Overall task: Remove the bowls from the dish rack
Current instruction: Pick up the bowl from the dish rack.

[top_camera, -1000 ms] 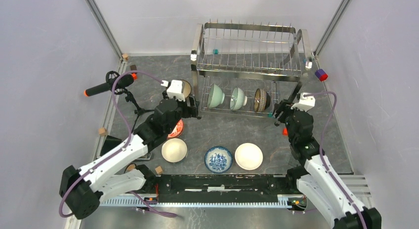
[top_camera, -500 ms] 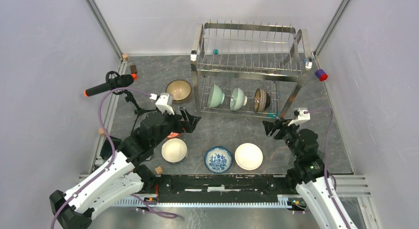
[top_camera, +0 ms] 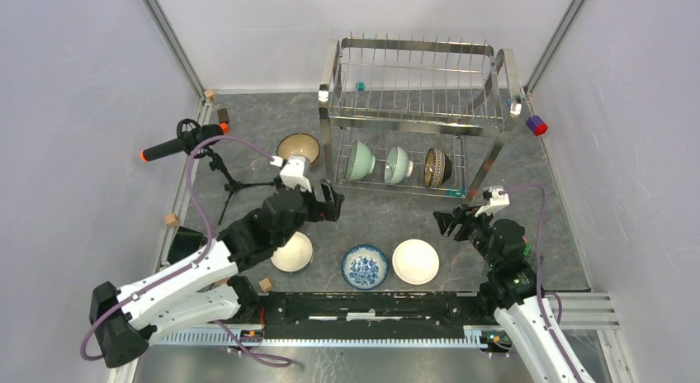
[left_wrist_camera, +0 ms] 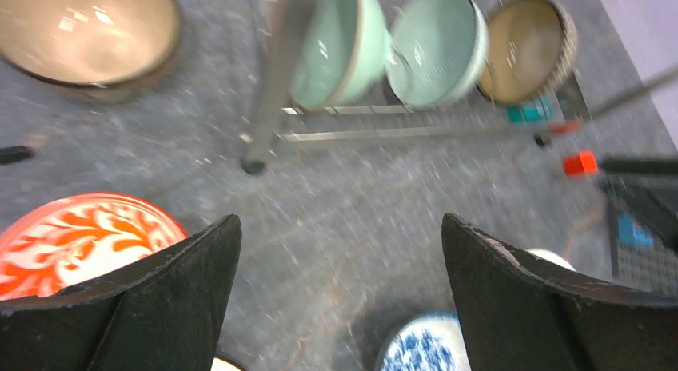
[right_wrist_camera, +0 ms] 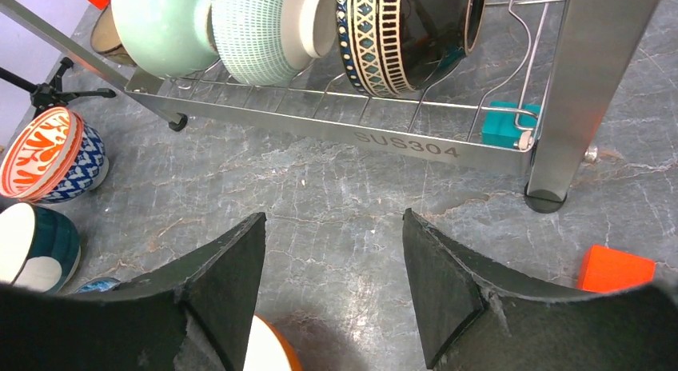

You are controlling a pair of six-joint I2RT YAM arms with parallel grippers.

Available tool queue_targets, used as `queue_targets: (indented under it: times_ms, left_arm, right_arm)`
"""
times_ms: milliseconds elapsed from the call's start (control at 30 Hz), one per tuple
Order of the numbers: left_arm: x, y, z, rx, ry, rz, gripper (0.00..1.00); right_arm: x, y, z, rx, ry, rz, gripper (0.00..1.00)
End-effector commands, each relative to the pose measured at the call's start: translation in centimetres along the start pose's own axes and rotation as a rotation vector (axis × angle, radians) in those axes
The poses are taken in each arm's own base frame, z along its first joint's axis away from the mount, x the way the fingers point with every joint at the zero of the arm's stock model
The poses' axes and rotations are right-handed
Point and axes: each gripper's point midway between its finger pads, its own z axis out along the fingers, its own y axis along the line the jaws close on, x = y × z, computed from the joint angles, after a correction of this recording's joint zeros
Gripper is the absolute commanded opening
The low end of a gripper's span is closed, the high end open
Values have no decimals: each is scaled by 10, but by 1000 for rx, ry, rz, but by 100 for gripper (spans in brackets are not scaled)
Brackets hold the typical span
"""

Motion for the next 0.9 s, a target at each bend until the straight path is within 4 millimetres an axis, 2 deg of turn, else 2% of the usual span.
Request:
queue_targets:
  times_ms: [0,167,267,400,500,567,667,800,867]
  left_arm:
    - [-65,34,-3,-97,-150,-81,99]
    - [-83,38,2,-73,-127,-138,92]
    - [-88,45,14,-71,-85,-205,89]
    - [-100,61,43,-25,-40,-346,85]
    - [-113,61,65,67,8,-406,82]
    - [-121,67,80,90,29,-444,82]
    - [-127,63,97,168,71,-472,80]
    - [-116,51,123,273,201,-475,79]
    - [-109,49,135,305,266,-489,75]
  right_arm:
    - [-13,11,-1,-53,-53,-13,69]
    - [-12,17,-1,-83,-47,-3,68]
    - [-12,20,-2,-99,-45,0,68]
    - [-13,24,-3,-119,-46,-1,68]
    - [-13,26,-4,-130,-40,-4,68]
    - [-12,26,-4,-134,-33,-9,68]
    - [-11,29,-4,-147,-31,-10,68]
    - [-11,31,-4,-159,-29,-4,68]
    - [-11,33,-4,-167,-26,-1,68]
